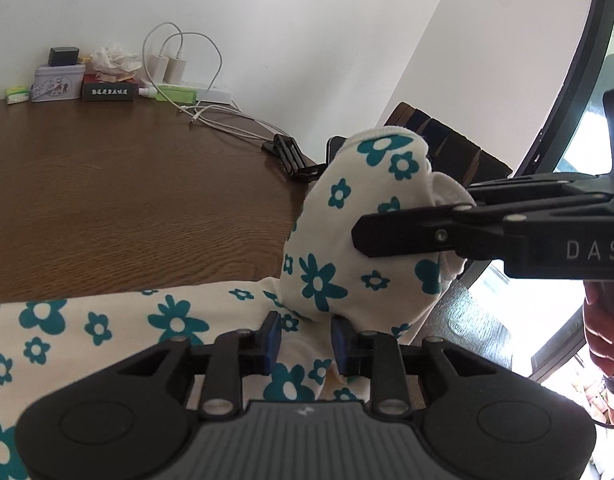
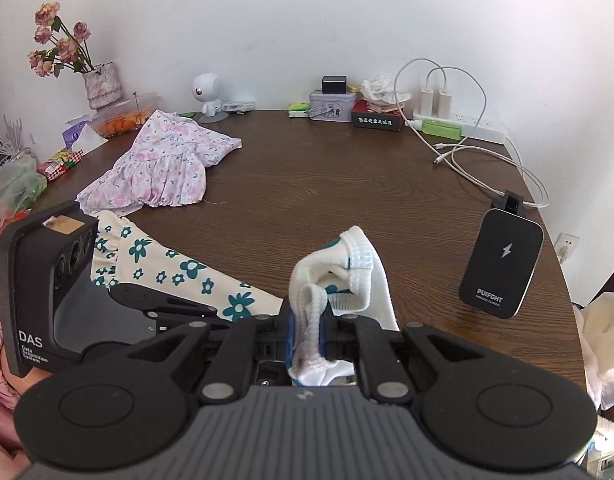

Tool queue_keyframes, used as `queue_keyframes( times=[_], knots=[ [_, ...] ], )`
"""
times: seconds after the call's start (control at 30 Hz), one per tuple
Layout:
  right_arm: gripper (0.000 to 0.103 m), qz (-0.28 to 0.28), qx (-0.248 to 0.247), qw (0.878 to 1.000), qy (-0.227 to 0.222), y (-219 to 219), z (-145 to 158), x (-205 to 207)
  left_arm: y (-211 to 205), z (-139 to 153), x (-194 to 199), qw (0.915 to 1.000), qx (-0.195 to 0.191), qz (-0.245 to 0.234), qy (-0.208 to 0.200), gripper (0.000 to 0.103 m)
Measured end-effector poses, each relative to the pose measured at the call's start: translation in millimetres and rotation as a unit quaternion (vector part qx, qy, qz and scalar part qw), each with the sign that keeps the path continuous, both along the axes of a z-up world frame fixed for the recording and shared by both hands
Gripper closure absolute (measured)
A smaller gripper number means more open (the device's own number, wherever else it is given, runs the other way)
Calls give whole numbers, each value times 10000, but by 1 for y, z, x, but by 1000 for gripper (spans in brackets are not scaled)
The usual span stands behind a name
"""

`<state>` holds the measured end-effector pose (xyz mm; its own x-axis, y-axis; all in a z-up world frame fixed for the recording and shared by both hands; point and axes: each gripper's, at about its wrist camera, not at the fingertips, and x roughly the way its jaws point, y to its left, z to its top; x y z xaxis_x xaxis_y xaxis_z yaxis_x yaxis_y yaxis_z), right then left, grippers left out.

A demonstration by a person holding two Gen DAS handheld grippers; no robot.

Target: Fold clothes

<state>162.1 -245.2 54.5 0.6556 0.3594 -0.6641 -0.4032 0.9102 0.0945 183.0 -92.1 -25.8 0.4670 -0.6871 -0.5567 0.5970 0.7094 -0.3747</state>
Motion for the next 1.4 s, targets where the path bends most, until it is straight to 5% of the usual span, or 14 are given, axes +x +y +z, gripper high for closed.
queue_keyframes(
  times=[0.13,0.37,0.5,0.6,0.83,1.03,1.2,1.3,1.4],
  knots=[
    [90,196,17,9998,23,22,-1,-2,31,7,-6,9993,-75,374,29,64],
    [87,449,-35,9989,126,59,-29,-5,105,22,-7,9917,-502,1185,56,63],
    [83,441,-226,9987,-74,79,-44,-10,117,43,0,9924,-967,755,130,63],
    [77,445,-216,9986,-161,92,-52,-14,102,47,4,9965,-546,622,61,63],
    [35,933,177,9951,-278,87,-42,-37,89,18,22,9965,-141,726,380,66],
    [32,1050,504,9913,-620,41,-6,-71,89,12,25,9973,-85,649,344,65],
    [30,543,-78,9970,-538,7,-23,-60,78,23,16,9993,278,265,-49,47],
    [31,745,-523,9949,-435,12,-45,-57,67,31,17,9980,596,-10,-230,47],
    [32,960,-1219,9850,-759,26,-56,-64,66,46,20,9982,447,-289,-270,47]
  ],
)
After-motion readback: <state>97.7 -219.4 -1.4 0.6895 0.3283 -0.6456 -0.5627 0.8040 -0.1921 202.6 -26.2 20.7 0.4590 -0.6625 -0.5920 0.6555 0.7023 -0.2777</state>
